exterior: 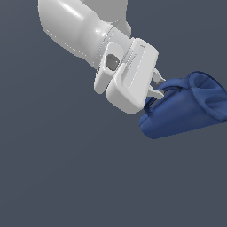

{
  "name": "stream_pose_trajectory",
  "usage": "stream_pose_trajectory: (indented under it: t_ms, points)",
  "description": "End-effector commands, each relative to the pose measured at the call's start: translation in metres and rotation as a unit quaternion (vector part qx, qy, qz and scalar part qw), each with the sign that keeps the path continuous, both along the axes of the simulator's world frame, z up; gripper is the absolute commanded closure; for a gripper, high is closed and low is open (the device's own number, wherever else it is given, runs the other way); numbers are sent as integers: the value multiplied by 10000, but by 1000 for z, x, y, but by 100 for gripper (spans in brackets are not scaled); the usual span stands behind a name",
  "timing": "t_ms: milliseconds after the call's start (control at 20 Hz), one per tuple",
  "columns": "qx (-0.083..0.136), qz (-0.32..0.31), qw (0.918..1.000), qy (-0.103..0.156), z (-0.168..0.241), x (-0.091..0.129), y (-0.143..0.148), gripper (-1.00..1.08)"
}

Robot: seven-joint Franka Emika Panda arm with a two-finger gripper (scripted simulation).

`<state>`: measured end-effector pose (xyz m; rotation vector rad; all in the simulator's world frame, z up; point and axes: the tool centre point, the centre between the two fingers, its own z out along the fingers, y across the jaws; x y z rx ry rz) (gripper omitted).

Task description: Pick up the object and move it to a goal position.

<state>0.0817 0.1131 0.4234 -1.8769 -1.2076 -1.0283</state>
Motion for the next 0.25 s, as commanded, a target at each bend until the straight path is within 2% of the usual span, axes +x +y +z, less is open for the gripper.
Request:
stream_pose_trajectory:
  t_ms: [0, 200]
  points:
    - [7, -1, 10000, -16, 9, 3, 6, 108]
    - [0, -4, 10000, -12, 11, 5, 7, 108]
